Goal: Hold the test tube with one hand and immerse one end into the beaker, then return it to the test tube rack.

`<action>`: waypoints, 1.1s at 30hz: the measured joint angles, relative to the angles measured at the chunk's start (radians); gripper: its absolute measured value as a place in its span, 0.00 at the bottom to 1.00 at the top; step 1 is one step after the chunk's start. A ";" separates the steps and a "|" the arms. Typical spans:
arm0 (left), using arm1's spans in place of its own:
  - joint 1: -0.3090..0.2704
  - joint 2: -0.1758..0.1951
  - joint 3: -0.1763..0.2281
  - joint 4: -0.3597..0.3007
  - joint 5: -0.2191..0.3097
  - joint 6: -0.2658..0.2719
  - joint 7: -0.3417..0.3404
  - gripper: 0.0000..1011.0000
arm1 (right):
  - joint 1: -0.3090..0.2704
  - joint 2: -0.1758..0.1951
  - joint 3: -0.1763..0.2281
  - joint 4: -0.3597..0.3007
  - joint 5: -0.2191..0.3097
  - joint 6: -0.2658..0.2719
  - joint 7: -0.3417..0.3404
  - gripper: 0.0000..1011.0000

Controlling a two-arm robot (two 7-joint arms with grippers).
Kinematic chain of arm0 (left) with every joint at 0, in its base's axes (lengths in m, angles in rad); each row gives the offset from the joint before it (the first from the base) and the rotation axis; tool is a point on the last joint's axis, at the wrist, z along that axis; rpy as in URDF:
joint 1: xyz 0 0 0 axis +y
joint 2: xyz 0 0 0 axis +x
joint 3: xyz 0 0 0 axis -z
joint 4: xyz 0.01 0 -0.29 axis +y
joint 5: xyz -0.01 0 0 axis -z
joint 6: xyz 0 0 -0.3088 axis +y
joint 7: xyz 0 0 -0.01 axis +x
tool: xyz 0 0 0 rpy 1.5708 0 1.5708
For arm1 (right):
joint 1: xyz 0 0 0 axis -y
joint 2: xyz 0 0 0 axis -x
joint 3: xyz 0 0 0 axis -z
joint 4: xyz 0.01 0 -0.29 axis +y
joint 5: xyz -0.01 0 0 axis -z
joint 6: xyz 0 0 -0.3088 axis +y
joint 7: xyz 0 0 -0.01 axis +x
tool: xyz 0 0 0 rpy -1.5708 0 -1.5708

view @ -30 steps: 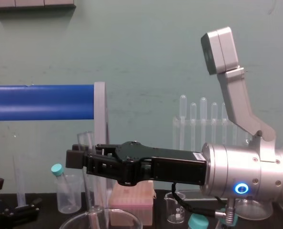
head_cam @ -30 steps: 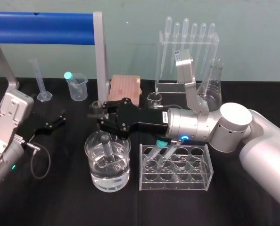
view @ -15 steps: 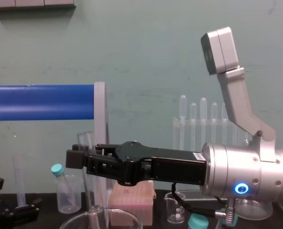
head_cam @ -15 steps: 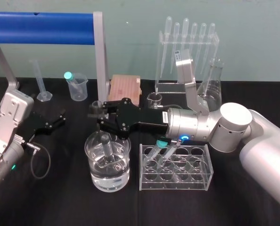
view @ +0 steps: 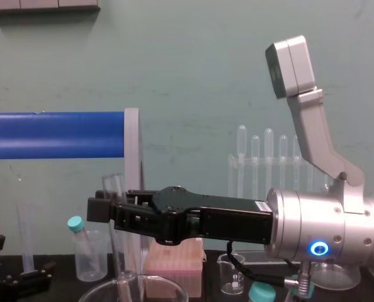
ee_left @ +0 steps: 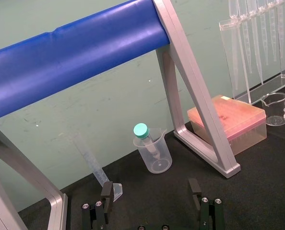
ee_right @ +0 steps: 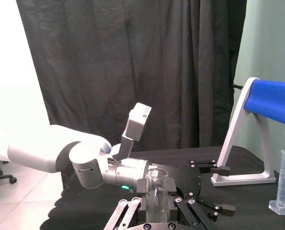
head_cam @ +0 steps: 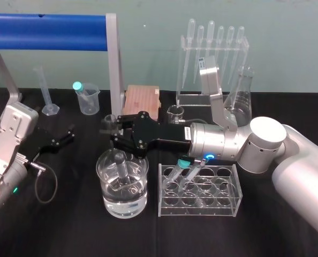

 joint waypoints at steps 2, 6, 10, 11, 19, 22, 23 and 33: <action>0.000 0.000 0.000 0.000 0.000 0.000 0.000 0.99 | 0.000 0.000 0.000 0.000 0.000 0.000 0.000 0.24; 0.000 0.000 0.000 0.000 0.000 0.000 0.000 0.99 | 0.000 0.000 0.000 0.000 0.000 0.000 0.000 0.24; 0.000 0.000 0.000 0.000 0.000 0.000 0.000 0.99 | 0.000 0.000 0.000 0.000 0.000 0.000 0.000 0.24; 0.000 0.000 0.000 0.000 0.000 0.000 0.000 0.99 | 0.000 0.000 0.000 0.000 0.000 0.000 0.000 0.24; 0.000 0.000 0.000 0.000 0.000 0.000 0.000 0.99 | 0.000 0.000 0.000 0.000 0.000 0.000 0.000 0.24; 0.000 0.000 0.000 0.000 0.000 0.000 0.000 0.99 | 0.000 0.000 0.000 0.000 0.000 0.000 0.000 0.24; 0.000 0.000 0.000 0.000 0.000 0.000 0.000 0.99 | 0.000 0.000 0.000 0.000 0.000 0.000 0.000 0.24; 0.000 0.000 0.000 0.000 0.000 0.000 0.000 0.99 | 0.000 0.000 0.000 0.000 0.000 0.000 0.000 0.24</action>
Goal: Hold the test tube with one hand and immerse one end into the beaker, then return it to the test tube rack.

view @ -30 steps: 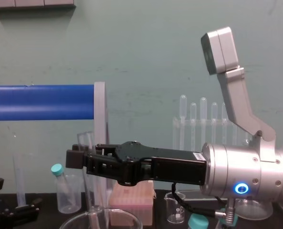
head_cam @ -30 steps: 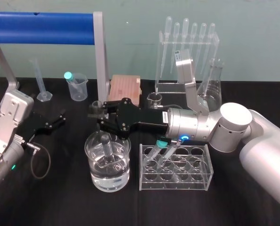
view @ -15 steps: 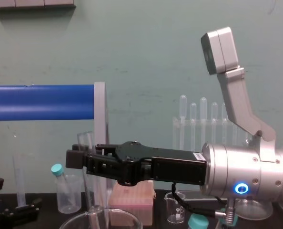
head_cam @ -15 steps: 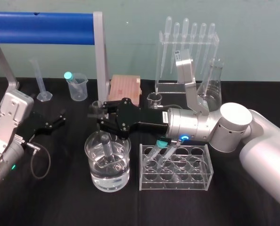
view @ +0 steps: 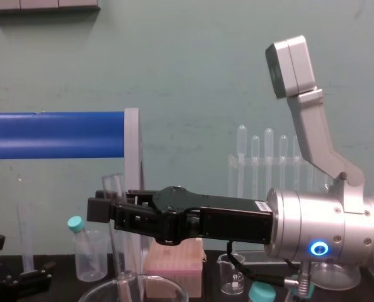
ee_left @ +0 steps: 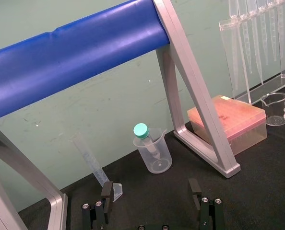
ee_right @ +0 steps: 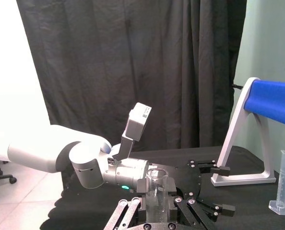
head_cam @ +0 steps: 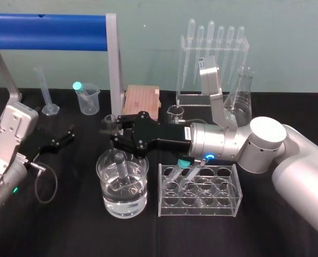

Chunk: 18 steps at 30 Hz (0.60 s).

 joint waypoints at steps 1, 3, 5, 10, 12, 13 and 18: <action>0.000 0.000 0.000 0.000 0.000 0.000 0.000 0.99 | 0.000 0.000 0.000 0.000 0.000 0.000 0.000 0.24; 0.000 0.000 0.000 0.000 0.000 0.000 0.000 0.99 | 0.000 0.000 0.000 0.000 0.000 0.000 0.000 0.24; 0.000 0.000 0.000 0.000 0.000 0.000 0.000 0.99 | 0.000 0.000 0.000 0.000 0.000 0.000 0.000 0.24; 0.000 0.000 0.000 0.000 0.000 0.000 0.000 0.99 | 0.000 0.000 0.001 0.000 0.001 0.000 0.000 0.24; 0.000 0.000 0.000 0.000 0.000 0.000 0.000 0.99 | -0.004 0.001 0.008 -0.007 0.006 -0.007 0.003 0.24; 0.000 0.000 0.000 0.000 0.000 0.000 0.000 0.99 | -0.006 0.001 0.011 -0.010 0.010 -0.011 0.004 0.24; 0.000 0.000 0.000 0.000 0.000 0.000 0.000 0.99 | -0.025 0.006 0.053 -0.042 0.052 -0.057 0.017 0.24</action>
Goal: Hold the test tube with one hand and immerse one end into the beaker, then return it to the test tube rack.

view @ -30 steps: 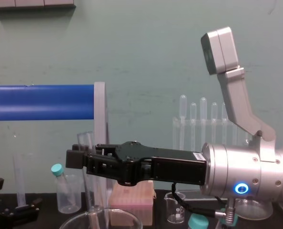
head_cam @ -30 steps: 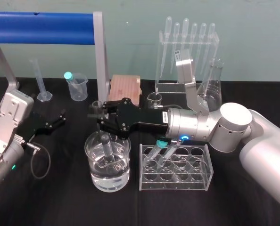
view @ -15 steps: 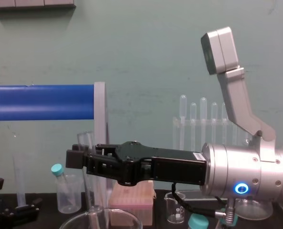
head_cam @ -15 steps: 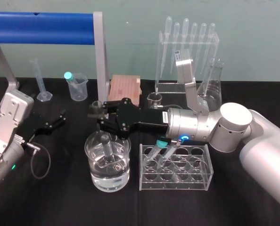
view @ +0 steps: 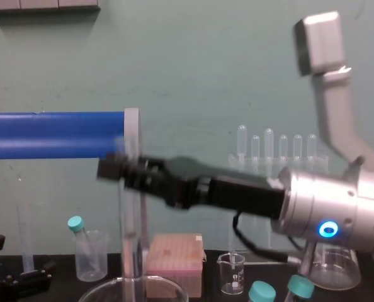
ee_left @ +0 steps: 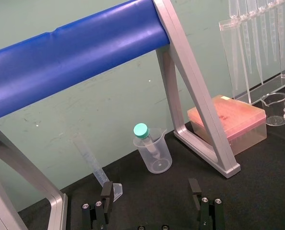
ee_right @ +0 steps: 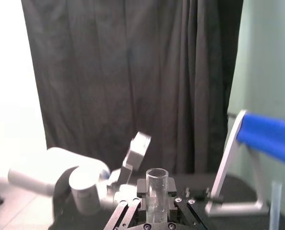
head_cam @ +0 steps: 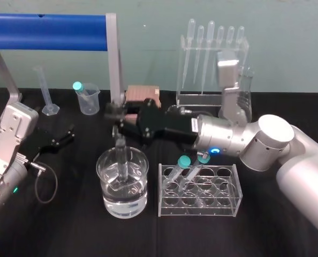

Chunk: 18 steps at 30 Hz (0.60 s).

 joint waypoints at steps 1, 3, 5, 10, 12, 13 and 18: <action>0.000 0.000 0.000 0.000 0.000 0.000 0.000 0.99 | -0.003 0.002 0.007 -0.007 0.006 -0.007 0.001 0.24; 0.000 0.000 0.000 0.000 0.000 0.000 0.000 0.99 | -0.011 0.007 0.029 -0.027 0.028 -0.027 0.007 0.24; 0.000 0.000 0.000 0.000 0.000 0.000 0.000 0.99 | -0.016 0.010 0.044 -0.041 0.045 -0.041 0.013 0.24; 0.000 0.000 0.000 0.000 0.000 0.000 0.000 0.99 | -0.024 0.015 0.094 -0.087 0.102 -0.083 0.041 0.24; 0.000 0.000 0.000 0.000 0.000 0.000 0.000 0.99 | -0.024 0.019 0.107 -0.104 0.114 -0.093 0.045 0.24; 0.000 0.000 0.000 0.000 0.000 0.000 0.000 0.99 | -0.024 0.022 0.113 -0.114 0.118 -0.097 0.046 0.24; 0.000 0.000 0.000 0.000 0.000 0.000 0.000 0.99 | -0.035 0.071 0.152 -0.208 0.123 -0.113 0.008 0.24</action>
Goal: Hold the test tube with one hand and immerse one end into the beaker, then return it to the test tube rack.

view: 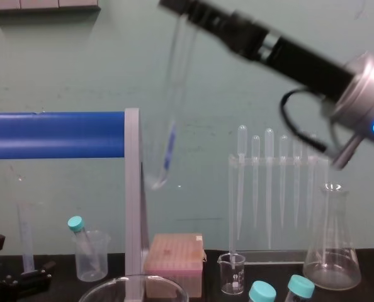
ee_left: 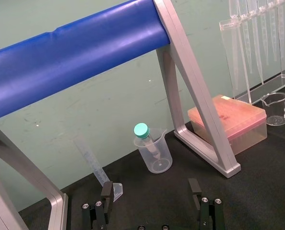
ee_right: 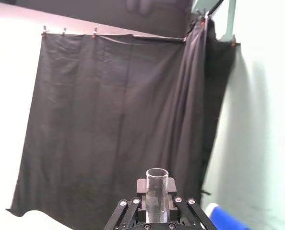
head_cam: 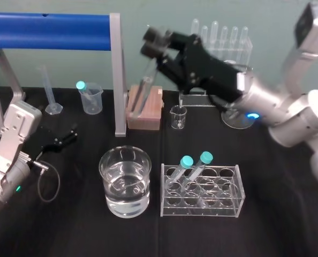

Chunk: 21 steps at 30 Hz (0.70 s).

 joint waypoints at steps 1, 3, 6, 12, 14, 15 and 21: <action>0.000 0.000 0.000 0.000 0.000 0.000 0.000 0.99 | -0.003 0.009 0.005 -0.011 -0.001 0.000 -0.009 0.24; 0.000 0.000 0.000 0.000 0.000 0.000 0.000 0.99 | -0.023 0.046 0.026 -0.062 -0.009 0.001 -0.048 0.24; 0.000 0.000 0.000 0.000 0.000 0.000 0.000 0.99 | -0.056 0.092 0.051 -0.120 -0.017 0.004 -0.098 0.24; 0.000 0.000 0.000 0.000 0.000 0.000 0.000 0.99 | -0.193 0.214 0.142 -0.275 -0.023 0.021 -0.227 0.24; 0.000 0.000 0.000 0.000 0.000 0.000 0.000 0.99 | -0.229 0.238 0.165 -0.304 -0.023 0.024 -0.255 0.24; 0.000 0.000 0.000 0.000 0.000 0.000 0.000 0.99 | -0.261 0.257 0.185 -0.329 -0.023 0.027 -0.278 0.24; 0.000 0.000 0.000 0.000 0.000 0.000 0.000 0.99 | -0.377 0.316 0.255 -0.403 -0.022 0.042 -0.353 0.24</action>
